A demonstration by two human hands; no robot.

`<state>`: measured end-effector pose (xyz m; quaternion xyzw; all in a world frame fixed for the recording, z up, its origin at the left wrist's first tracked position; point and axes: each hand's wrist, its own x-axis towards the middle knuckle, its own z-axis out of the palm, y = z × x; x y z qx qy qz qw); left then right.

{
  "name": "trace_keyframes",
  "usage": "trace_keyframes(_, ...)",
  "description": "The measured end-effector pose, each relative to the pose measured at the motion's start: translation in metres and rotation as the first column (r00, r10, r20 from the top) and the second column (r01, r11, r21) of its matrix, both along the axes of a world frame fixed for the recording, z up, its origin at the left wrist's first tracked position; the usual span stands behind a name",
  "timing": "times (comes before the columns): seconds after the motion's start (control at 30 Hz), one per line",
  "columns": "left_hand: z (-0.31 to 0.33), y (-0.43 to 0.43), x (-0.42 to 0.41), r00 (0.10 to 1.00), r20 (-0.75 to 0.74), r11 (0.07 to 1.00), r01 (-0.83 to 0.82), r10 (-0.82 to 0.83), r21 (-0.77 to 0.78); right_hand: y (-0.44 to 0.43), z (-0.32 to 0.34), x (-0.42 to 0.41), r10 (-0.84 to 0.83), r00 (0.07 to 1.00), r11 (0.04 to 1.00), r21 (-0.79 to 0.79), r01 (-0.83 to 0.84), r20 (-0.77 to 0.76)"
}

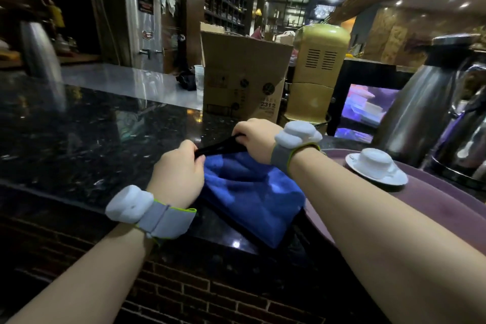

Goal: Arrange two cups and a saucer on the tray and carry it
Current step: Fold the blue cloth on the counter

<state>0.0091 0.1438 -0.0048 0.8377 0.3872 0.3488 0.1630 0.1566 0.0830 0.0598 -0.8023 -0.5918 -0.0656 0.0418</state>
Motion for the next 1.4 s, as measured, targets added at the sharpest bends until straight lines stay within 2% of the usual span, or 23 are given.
trace_keyframes(0.17,-0.002,0.003,-0.001,0.993,-0.109,0.999,-0.041,0.039,-0.018,-0.003,-0.005,0.011,-0.071,0.984,0.996,0.04,0.079,-0.16)
trace_keyframes(0.27,-0.005,0.004,-0.003,0.99,-0.128,0.997,-0.067,0.063,-0.029,-0.018,0.003,0.019,-0.137,0.945,0.991,-0.035,0.133,-0.296)
trace_keyframes(0.33,-0.004,0.0,-0.003,0.983,-0.161,0.996,-0.086,0.084,-0.002,-0.023,0.003,0.024,-0.135,0.948,0.99,-0.065,0.121,-0.287)
trace_keyframes(0.43,-0.003,-0.008,-0.004,0.969,-0.214,0.992,-0.112,0.124,0.066,-0.019,-0.008,0.026,-0.16,0.956,0.985,0.02,0.17,-0.245)
trace_keyframes(0.5,-0.003,-0.015,-0.007,0.972,-0.188,0.978,-0.108,0.142,0.179,-0.019,-0.014,0.025,-0.194,0.954,0.978,0.031,0.206,-0.23)
trace_keyframes(0.57,-0.002,-0.024,-0.011,0.99,-0.132,0.942,0.005,0.042,0.334,-0.023,-0.015,0.026,-0.223,0.959,0.974,-0.001,0.226,-0.177)
trace_keyframes(0.6,0.0,-0.033,-0.013,0.987,-0.132,0.921,0.137,-0.094,0.366,-0.028,-0.014,0.027,-0.239,0.96,0.971,-0.019,0.239,-0.147)
trace_keyframes(0.67,0.006,-0.055,-0.018,0.884,-0.201,0.846,0.464,-0.422,0.263,-0.04,-0.009,0.026,-0.284,0.954,0.958,-0.053,0.28,-0.095)
trace_keyframes(0.73,0.008,-0.078,-0.019,0.746,-0.316,0.751,0.647,-0.586,0.135,-0.055,-0.004,0.023,-0.324,0.945,0.945,-0.074,0.32,-0.049)
trace_keyframes(0.77,0.006,-0.086,-0.017,0.713,-0.377,0.731,0.671,-0.591,0.123,-0.062,-0.003,0.021,-0.34,0.94,0.939,-0.066,0.338,-0.016)
trace_keyframes(0.83,0.0,-0.094,-0.014,0.716,-0.43,0.737,0.658,-0.551,0.151,-0.073,-0.004,0.018,-0.364,0.931,0.93,-0.035,0.365,0.037)
trace_keyframes(0.97,-0.007,-0.094,-0.012,0.747,-0.421,0.729,0.64,-0.515,0.243,-0.083,-0.007,0.011,-0.409,0.906,0.909,-0.14,0.394,-0.106)
trace_keyframes(1.07,-0.007,-0.097,-0.013,0.79,-0.288,0.753,0.607,-0.541,0.252,-0.088,-0.001,0.01,-0.364,0.899,0.928,-0.01,0.373,-0.242)
trace_keyframes(1.13,0.0,-0.092,-0.014,0.846,-0.074,0.834,0.533,-0.528,0.143,-0.084,0.006,0.011,-0.28,0.845,0.923,0.115,0.368,-0.456)
trace_keyframes(1.23,0.016,-0.067,-0.014,0.936,0.171,0.946,0.32,-0.307,-0.053,-0.064,0.015,0.012,-0.166,0.681,0.887,0.193,0.418,-0.713)
trace_keyframes(1.3,0.022,-0.045,-0.012,0.973,0.171,0.971,0.185,-0.158,-0.155,-0.045,0.016,0.013,-0.108,0.532,0.863,0.186,0.469,-0.84)
trace_keyframes(1.4,0.023,-0.018,-0.007,0.999,-0.038,0.983,0.021,-0.028,-0.181,-0.015,0.005,0.017,-0.056,0.358,0.853,0.142,0.502,-0.932)
